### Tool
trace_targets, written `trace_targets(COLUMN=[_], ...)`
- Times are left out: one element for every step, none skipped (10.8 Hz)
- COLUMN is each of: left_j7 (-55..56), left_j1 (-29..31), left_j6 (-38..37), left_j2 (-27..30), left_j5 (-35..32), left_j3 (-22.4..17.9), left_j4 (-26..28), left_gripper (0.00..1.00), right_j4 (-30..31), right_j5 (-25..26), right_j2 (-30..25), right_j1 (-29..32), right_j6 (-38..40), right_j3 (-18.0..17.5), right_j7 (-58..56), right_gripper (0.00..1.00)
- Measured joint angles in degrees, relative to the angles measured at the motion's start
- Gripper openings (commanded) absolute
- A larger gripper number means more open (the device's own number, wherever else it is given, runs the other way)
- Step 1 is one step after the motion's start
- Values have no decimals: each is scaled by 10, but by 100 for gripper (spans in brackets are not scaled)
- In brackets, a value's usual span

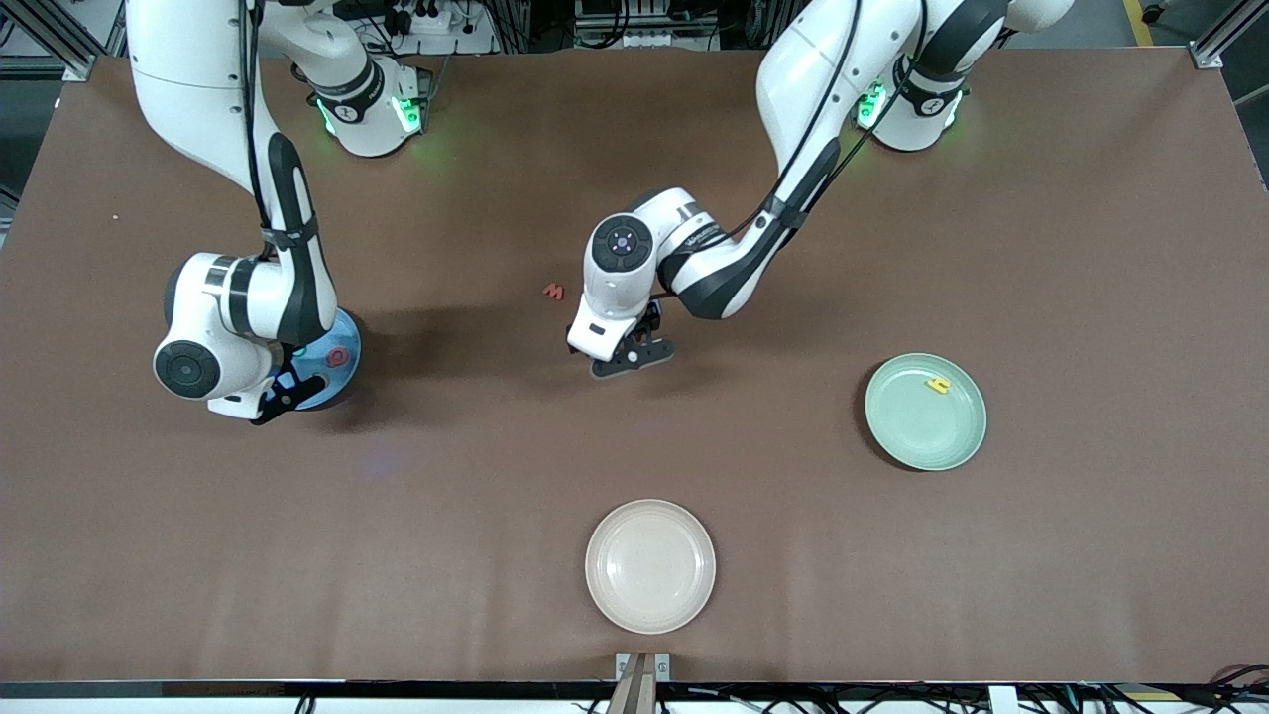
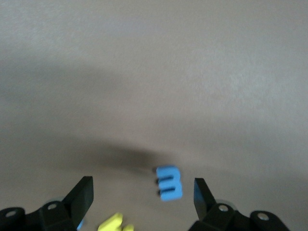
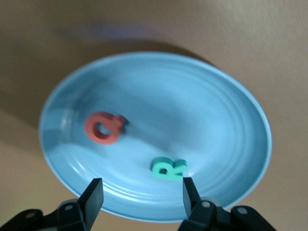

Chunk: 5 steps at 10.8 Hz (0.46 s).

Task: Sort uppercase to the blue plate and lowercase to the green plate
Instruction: 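Grasp the blue letter m with the left gripper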

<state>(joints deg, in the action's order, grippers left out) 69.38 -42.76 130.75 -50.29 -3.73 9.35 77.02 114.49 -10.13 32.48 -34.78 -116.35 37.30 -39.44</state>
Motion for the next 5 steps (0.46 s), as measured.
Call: trace_targets(left_j7=[1, 2, 4, 7, 11], left_j1=[-9, -17, -25, -32, -38], left_j6=[0, 0, 0, 0, 0], left_j2=[-13, -23, -31, -35, -37], left_j5=[0, 0, 0, 0, 0], left_j3=[-9, -16, -20, -21, -22], left_j4=[-13, -23, -31, -35, -36], left_gripper=[82, 80, 74, 68, 67], right_j4=[-3, -9, -15, -20, -21], right_j5=[-10, -16, -22, -25, -26], right_j2=[-3, -6, -8, -10, -13], right_j1=[-2, -4, -6, -7, -7], right_j6=[-1, -2, -1, 0, 1], right_j3=[-5, -8, -8, -11, -16], right_j7=[7, 11, 15, 21, 29], right_gripper=[75, 75, 75, 75, 76])
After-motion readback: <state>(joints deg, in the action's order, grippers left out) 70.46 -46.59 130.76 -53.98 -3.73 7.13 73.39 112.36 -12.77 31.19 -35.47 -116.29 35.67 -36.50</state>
